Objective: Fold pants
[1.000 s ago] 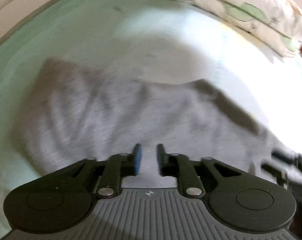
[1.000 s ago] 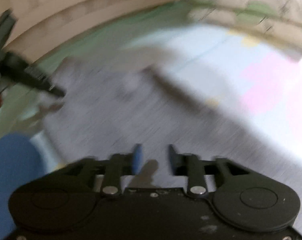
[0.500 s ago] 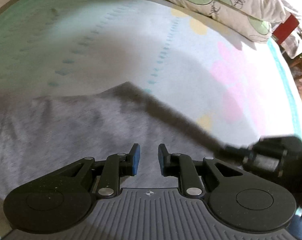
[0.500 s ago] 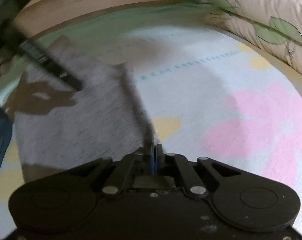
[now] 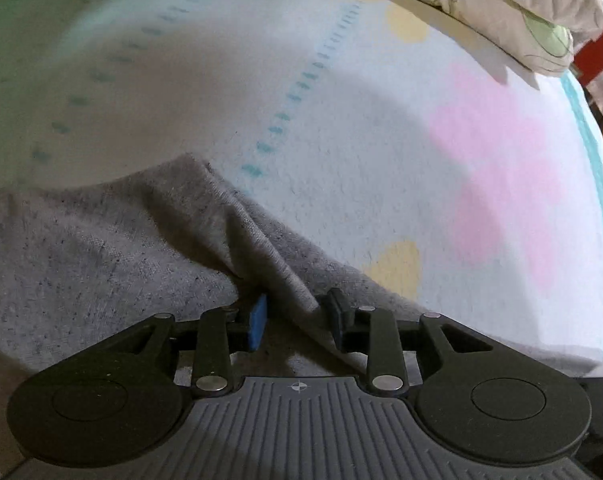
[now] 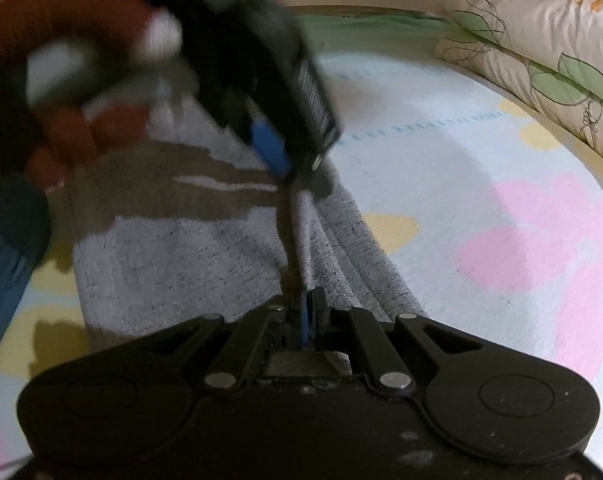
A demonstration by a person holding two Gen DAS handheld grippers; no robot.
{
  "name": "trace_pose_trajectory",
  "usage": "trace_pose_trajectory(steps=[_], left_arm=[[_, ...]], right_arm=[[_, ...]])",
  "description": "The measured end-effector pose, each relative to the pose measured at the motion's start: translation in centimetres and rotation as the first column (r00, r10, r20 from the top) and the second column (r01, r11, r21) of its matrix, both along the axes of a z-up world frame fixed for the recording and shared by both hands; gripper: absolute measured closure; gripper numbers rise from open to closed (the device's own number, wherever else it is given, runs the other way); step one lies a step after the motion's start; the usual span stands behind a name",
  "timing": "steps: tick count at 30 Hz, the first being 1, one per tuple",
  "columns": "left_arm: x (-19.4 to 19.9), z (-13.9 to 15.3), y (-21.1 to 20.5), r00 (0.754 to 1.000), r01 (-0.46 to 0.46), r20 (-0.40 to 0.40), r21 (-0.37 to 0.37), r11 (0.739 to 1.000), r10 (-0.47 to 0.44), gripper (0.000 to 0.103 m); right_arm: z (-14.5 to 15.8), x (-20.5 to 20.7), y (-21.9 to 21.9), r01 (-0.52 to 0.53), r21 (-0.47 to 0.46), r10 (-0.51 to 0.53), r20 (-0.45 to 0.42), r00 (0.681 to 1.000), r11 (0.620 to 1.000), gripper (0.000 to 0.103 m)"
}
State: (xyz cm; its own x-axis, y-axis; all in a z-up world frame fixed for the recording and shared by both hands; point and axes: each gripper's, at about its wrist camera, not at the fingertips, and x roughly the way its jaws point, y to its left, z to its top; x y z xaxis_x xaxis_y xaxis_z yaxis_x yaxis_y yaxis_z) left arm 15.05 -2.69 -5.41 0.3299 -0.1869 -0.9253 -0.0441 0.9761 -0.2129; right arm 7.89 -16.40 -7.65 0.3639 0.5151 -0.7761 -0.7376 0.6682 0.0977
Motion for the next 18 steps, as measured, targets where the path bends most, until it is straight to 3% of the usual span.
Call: trace_pose_trajectory(steps=[3, 4, 6, 10, 18], left_arm=[[-0.2, 0.2, 0.0, 1.0, -0.004, 0.005, 0.001, 1.0, 0.004, 0.072], [-0.3, 0.1, 0.0, 1.0, -0.002, 0.008, -0.001, 1.0, 0.002, 0.072], [-0.4, 0.1, 0.2, 1.0, 0.001, 0.012, -0.007, 1.0, -0.001, 0.072], [-0.8, 0.0, 0.4, 1.0, 0.002, 0.019, -0.015, 1.0, -0.002, 0.072], [-0.9, 0.4, 0.7, 1.0, -0.009, 0.022, -0.035, 0.999, 0.01, 0.072]], right_arm=[[0.9, 1.2, -0.9, 0.043, 0.043, -0.042, -0.009, 0.999, 0.998, 0.091], [1.4, 1.8, -1.6, 0.074, 0.067, -0.074, -0.011, 0.997, 0.995, 0.082], [1.7, 3.5, -2.7, 0.139, 0.111, -0.135, -0.037, 0.99, 0.984, 0.075], [1.0, 6.5, -3.7, 0.195, 0.096, -0.189, -0.064, 0.98, 0.976, 0.075], [-1.8, 7.8, -2.5, 0.101, 0.041, -0.093, -0.156, 0.983, 0.994, 0.075]])
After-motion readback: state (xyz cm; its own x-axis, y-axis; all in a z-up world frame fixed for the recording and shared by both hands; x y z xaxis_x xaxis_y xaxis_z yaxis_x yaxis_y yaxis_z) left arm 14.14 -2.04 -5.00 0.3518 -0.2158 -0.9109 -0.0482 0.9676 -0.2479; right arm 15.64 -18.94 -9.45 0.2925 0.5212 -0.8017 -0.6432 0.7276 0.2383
